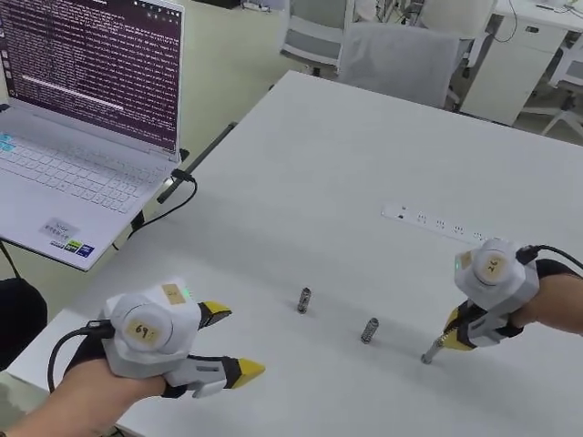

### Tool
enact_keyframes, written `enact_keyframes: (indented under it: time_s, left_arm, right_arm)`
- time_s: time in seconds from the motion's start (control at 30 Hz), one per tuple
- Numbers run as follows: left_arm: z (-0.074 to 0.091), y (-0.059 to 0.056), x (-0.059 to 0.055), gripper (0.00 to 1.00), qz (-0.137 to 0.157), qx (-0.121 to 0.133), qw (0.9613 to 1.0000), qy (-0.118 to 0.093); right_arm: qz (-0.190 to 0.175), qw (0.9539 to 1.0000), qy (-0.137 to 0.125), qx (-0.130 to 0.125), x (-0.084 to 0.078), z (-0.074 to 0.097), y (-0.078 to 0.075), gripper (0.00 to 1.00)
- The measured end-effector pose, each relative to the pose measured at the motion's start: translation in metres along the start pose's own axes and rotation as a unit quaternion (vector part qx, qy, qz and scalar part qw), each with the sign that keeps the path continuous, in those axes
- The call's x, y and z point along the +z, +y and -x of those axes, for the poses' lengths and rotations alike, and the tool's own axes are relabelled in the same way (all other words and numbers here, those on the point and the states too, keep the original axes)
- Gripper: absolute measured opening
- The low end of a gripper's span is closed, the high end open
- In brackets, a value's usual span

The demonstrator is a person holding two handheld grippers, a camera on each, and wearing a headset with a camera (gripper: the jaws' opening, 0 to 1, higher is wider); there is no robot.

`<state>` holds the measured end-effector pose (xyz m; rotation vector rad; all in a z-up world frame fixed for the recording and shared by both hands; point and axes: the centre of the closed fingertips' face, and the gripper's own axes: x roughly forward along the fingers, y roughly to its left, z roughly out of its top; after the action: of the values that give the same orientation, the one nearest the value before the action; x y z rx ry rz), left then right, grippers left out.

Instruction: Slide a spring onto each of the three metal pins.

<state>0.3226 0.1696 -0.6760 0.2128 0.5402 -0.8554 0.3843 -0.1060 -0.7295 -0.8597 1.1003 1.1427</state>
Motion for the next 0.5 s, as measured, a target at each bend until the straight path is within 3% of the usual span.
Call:
enact_keyframes:
  time_s: [0.5]
  left_arm:
    - [0.002, 0.004, 0.005, 0.5, -0.001, 0.002, 1.0, -0.003]
  right_arm:
    - [0.025, 0.9995, 0.02, 0.006, 0.001, -0.017, 0.0, 0.09]
